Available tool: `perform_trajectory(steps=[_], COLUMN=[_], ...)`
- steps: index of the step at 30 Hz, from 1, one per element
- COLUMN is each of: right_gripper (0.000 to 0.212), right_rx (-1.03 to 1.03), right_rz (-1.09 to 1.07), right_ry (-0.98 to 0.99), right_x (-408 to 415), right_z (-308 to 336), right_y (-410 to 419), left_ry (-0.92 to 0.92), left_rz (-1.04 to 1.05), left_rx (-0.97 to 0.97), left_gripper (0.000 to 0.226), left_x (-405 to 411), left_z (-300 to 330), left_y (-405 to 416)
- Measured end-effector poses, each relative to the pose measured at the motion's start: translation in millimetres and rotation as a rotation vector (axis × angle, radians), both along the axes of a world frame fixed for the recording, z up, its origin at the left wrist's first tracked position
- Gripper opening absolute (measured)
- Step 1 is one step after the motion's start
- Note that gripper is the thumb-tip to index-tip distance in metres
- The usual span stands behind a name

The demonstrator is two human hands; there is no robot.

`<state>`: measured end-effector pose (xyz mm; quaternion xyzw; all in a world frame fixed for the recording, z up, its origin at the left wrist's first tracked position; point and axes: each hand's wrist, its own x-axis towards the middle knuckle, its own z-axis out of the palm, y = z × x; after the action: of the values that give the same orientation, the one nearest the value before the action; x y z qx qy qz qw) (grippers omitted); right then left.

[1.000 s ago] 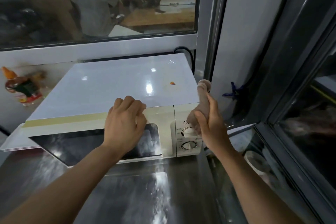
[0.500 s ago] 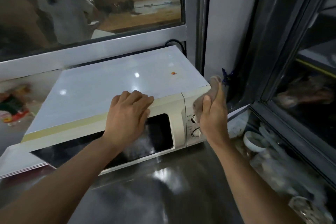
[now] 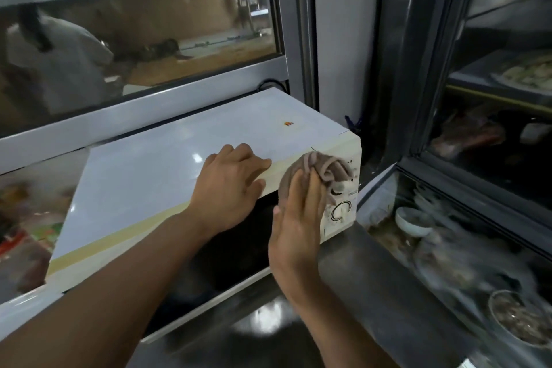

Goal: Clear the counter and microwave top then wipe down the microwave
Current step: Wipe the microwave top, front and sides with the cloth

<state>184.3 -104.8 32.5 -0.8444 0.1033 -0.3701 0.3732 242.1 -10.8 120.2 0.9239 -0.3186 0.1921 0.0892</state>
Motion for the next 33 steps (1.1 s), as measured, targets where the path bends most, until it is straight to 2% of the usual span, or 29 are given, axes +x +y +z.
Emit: perform_trajectory(steps=[4, 7, 12, 15, 25, 28, 31, 33], right_gripper=[0.052, 0.058, 0.058, 0.06, 0.06, 0.051, 0.045, 0.047], right_rx=[-0.138, -0.239, -0.021, -0.001, -0.053, -0.053, 0.058, 0.131], right_rz=[0.009, -0.028, -0.122, -0.119, -0.203, -0.187, -0.163, -0.143], right_ry=[-0.065, -0.075, -0.108, -0.102, -0.162, -0.234, -0.319, -0.301], right_x=[15, 24, 21, 15, 35, 38, 40, 38], right_z=[11, -5, -68, -91, -38, -49, -74, -92], right_y=[-30, -40, -29, -28, -24, -25, -25, -24], left_ry=[0.029, 0.025, -0.008, -0.023, -0.035, -0.047, -0.045, -0.044], left_rz=[-0.026, -0.033, -0.05, -0.053, -0.034, -0.04, -0.046, -0.052], left_rx=[-0.084, -0.131, -0.147, -0.153, -0.161, -0.162, -0.172, -0.181], left_gripper=[0.039, 0.037, 0.038, 0.04, 0.042, 0.042, 0.041, 0.041], left_x=[5, 7, 8, 8, 6, 7, 7, 8], left_z=[-1, -5, -6, -7, -7, -7, -7, -7], left_y=[1, 1, 1, 1, -1, -1, -2, -2])
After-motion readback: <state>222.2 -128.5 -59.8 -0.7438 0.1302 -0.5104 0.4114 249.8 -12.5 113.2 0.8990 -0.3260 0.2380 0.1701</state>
